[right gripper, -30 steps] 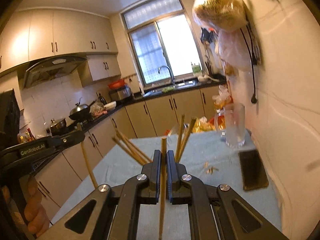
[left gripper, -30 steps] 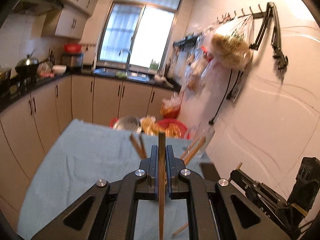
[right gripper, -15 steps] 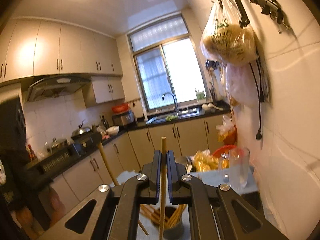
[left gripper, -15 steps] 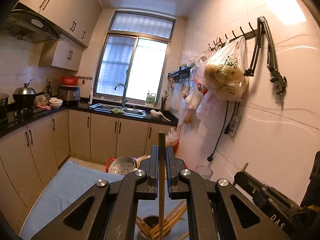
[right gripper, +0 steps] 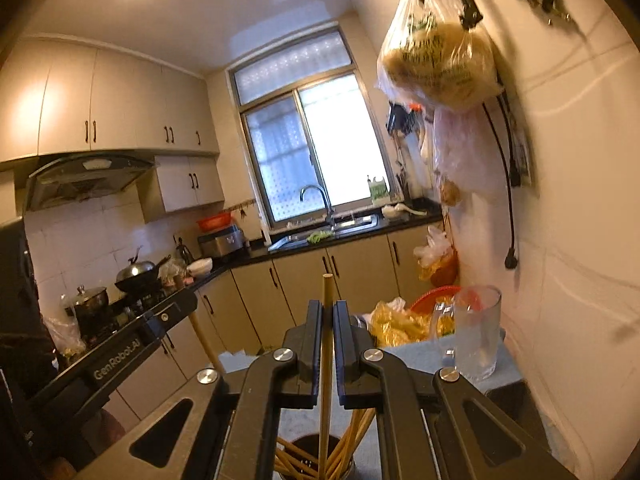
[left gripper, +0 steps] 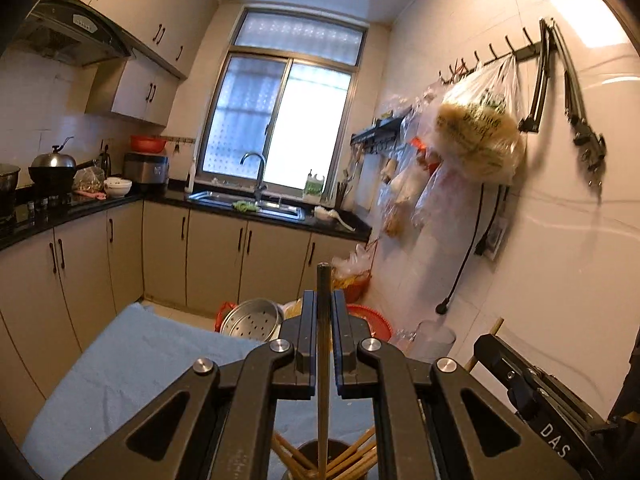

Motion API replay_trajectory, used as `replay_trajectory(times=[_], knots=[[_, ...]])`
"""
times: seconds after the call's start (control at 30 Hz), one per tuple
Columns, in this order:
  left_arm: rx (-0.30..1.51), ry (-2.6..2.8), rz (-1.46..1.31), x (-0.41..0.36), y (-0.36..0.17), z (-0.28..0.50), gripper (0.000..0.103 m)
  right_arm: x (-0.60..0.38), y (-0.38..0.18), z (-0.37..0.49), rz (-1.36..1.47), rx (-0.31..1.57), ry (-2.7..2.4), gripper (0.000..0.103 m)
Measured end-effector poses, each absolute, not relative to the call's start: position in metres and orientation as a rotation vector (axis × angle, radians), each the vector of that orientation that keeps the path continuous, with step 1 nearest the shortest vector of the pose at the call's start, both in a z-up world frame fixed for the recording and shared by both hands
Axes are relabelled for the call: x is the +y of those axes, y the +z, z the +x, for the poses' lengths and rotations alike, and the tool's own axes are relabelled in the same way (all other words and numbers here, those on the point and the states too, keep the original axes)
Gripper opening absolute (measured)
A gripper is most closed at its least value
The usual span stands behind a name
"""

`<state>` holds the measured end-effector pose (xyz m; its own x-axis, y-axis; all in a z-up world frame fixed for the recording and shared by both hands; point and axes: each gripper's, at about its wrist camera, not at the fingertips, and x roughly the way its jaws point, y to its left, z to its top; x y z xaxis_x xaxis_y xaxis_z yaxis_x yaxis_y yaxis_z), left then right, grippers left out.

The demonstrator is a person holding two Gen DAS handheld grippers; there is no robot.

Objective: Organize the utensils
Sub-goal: 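Open the left gripper into the cup while the right gripper releases its chopstick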

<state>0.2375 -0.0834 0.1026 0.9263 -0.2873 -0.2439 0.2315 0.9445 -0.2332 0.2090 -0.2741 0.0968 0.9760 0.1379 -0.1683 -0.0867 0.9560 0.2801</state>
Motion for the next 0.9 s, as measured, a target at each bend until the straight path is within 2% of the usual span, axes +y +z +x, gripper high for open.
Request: replay_trajectory(times=[0.53,0.87,0.9], knots=[[0.36,-0.28,-0.15,-0.089,0.073,0.237,0.008,-0.28,0.059,0.218,0.288,0.285,0.13,0.007],[0.421,-0.294,-0.151,-0.079,0.074,0.229,0.008,-0.286,0.045,0.22,0.34,0.345,0.16,0.011],[0.428,-0.303,-0.148,-0.078,0.076,0.226,0.009,-0.289,0.046,0.217,0.357,0.347,0.166,0.014]])
